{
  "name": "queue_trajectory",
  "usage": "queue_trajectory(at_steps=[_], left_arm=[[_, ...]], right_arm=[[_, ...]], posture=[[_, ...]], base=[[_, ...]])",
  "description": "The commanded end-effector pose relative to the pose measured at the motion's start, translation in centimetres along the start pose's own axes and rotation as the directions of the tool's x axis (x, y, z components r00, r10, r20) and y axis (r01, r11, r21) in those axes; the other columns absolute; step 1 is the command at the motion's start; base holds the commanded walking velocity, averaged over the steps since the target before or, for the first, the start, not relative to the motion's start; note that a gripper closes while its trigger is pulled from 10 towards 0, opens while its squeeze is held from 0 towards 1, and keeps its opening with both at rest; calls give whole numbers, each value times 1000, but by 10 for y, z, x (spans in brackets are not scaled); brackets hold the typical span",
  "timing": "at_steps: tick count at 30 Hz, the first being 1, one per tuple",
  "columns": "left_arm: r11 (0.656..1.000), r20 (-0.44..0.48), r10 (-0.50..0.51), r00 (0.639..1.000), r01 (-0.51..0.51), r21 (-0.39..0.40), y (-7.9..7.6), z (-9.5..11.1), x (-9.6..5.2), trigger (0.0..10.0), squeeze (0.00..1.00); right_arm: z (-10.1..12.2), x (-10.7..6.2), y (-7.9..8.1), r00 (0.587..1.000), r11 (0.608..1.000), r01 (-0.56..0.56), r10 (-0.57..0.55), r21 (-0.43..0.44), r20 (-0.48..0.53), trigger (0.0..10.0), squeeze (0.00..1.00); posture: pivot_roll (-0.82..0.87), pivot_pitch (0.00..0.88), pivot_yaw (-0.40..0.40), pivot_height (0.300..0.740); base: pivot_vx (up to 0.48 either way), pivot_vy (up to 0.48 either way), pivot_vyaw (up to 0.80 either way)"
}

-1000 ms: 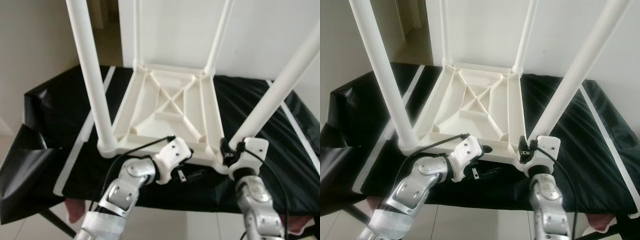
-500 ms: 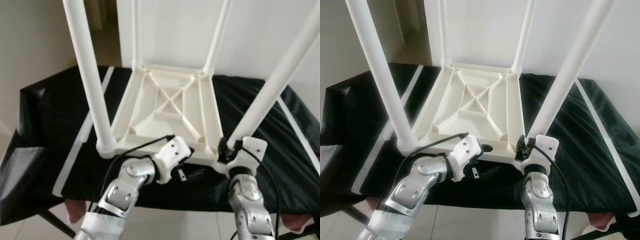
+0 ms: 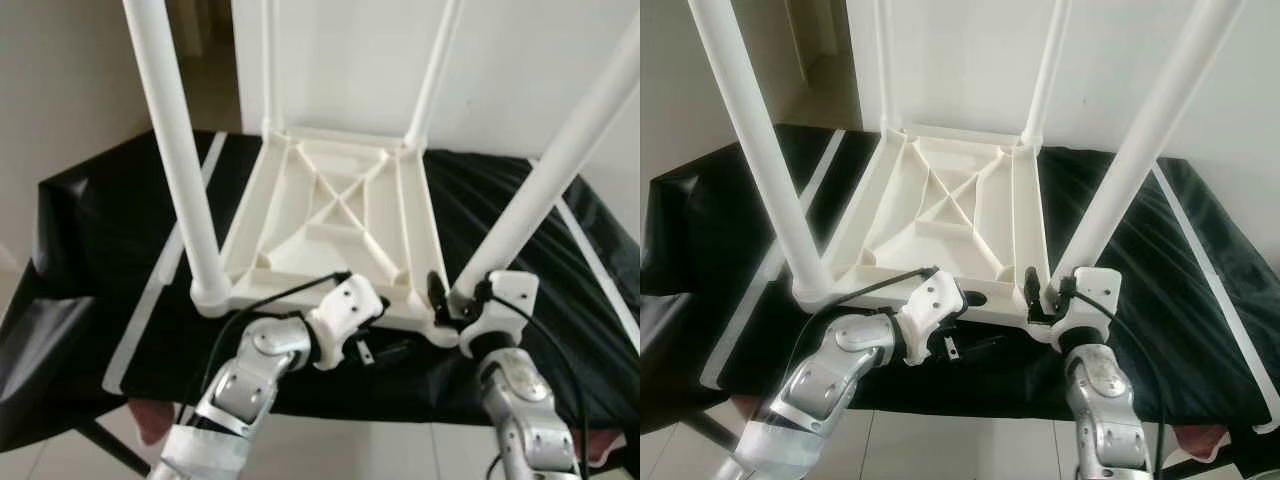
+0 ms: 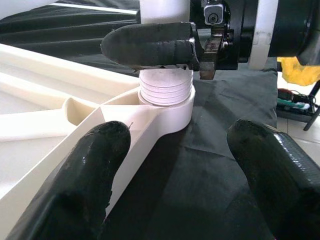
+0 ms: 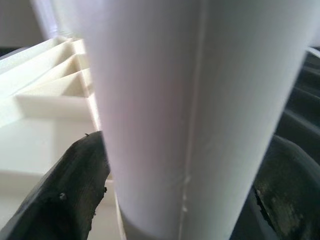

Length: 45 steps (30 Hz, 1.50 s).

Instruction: Building children table

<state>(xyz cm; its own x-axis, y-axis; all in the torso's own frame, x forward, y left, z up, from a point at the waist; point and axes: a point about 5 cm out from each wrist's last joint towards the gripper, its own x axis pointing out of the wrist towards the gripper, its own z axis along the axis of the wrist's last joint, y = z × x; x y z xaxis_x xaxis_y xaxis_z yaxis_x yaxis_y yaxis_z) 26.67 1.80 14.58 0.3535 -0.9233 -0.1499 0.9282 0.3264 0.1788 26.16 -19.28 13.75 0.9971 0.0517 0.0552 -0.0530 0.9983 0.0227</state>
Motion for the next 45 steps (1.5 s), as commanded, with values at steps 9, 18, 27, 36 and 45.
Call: queue_trajectory(at_steps=[9, 18, 27, 36, 45], left_arm=[[1000, -1, 31, 1000, -31, -5, -1, 1, 3, 10000, 0], [999, 0, 40, 999, -40, -6, -1, 1, 2, 10000, 0], [999, -4, 51, 999, -51, -4, 1, 0, 0, 10000, 0], [999, -1, 51, 999, -51, -3, 0, 1, 1, 10000, 0], [999, 3, 39, 999, -39, -7, -1, 1, 2, 10000, 0]], right_arm=[[-4, 3, -8, 948, 943, -318, 313, -102, -64, 10000, 0], [-12, 8, -15, 912, 904, -404, 389, -136, -128, 3725, 0], [-13, 10, -20, 912, 901, -405, 389, -157, -128, 0, 0], [-15, 9, -19, 937, 934, -340, 327, -106, -121, 10000, 0], [-21, 13, -11, 986, 994, -107, 102, -37, -130, 10000, 0]], posture=[[-28, 0, -47, 740], [-14, 0, -48, 740], [-9, 0, -53, 740], [-12, 0, -51, 740], [-21, 0, -42, 740]], base=[[0, 0, 0], [0, 0, 0], [0, 0, 0], [0, 0, 0], [0, 0, 0]])
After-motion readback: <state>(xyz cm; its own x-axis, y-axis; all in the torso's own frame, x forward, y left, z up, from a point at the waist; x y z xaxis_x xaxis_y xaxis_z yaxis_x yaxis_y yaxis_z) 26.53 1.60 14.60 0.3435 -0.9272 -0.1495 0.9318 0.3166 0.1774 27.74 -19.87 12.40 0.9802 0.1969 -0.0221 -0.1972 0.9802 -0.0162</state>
